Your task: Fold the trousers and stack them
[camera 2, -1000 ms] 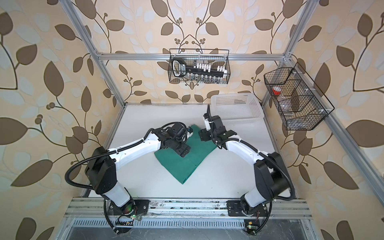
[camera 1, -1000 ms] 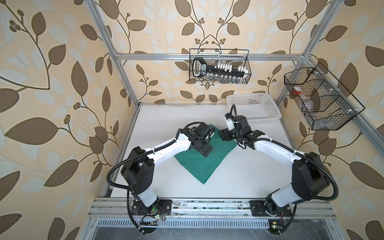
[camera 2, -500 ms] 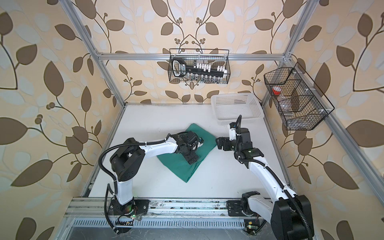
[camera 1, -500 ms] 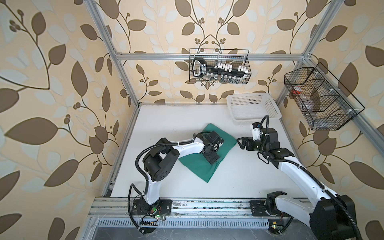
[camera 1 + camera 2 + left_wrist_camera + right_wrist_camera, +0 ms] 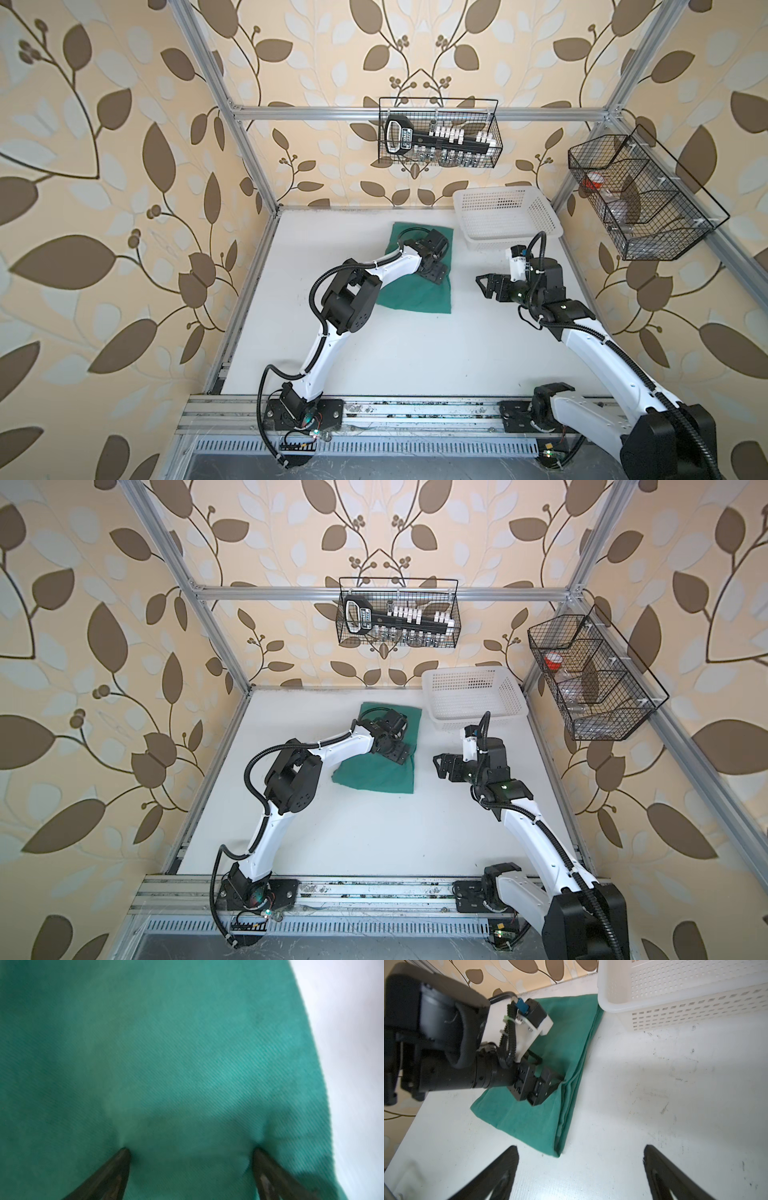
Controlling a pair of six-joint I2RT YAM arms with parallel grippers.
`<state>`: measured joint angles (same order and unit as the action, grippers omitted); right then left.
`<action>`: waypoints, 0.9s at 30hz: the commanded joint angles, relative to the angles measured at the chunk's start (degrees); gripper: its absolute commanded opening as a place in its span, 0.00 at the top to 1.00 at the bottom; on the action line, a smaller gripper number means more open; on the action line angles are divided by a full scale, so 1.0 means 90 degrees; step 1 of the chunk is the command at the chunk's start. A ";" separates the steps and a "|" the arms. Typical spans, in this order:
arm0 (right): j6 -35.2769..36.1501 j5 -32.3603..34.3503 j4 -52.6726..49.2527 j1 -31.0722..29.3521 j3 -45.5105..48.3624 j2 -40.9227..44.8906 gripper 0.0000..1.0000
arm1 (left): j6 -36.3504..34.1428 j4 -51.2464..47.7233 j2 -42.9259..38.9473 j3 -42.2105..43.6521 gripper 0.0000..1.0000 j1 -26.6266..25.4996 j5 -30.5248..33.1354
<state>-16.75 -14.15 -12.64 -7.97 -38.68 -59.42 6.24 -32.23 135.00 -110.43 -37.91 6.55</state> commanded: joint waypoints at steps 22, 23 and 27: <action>-0.0025 -0.0110 -0.0039 0.0016 0.0337 -0.0084 0.05 | -0.0987 -0.0462 -0.0320 -0.0932 0.06 0.0649 -0.0673; -0.0032 -0.0141 -0.0033 0.0017 0.0377 -0.0106 0.05 | -0.0867 -0.0558 -0.0557 -0.0654 0.06 0.0640 -0.0902; -0.0064 -0.0245 0.0089 0.0012 0.0481 -0.0145 0.05 | 0.0178 -0.0706 -0.1512 0.0614 0.09 0.0615 -0.0965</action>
<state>-17.56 -15.09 -12.43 -7.97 -35.42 -60.16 1.37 -35.70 129.95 -108.90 -32.21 0.95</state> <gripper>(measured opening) 0.948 0.915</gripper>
